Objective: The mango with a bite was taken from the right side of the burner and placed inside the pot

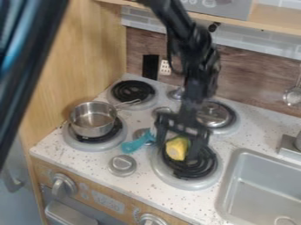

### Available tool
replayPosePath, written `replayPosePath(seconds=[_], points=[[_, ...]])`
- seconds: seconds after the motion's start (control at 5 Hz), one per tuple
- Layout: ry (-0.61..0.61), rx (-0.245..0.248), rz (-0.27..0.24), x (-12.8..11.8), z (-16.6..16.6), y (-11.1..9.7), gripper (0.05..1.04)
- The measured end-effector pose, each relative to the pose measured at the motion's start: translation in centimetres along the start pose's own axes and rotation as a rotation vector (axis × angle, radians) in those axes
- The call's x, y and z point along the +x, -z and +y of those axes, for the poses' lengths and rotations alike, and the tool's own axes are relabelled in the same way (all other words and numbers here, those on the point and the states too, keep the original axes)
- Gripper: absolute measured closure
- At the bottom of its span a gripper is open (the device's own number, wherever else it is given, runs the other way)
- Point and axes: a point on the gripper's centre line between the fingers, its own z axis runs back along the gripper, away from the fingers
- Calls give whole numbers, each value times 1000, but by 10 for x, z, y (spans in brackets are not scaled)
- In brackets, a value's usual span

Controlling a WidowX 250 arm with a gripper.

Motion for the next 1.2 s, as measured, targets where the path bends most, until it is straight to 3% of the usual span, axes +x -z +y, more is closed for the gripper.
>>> replayPosePath(seconds=[0.4,1.0,1.2], points=[[-18,-30,9,5,3,6,121],[29,-39,-32,-1,5,0,840],[43,-56,-88,1,7,-21,962]])
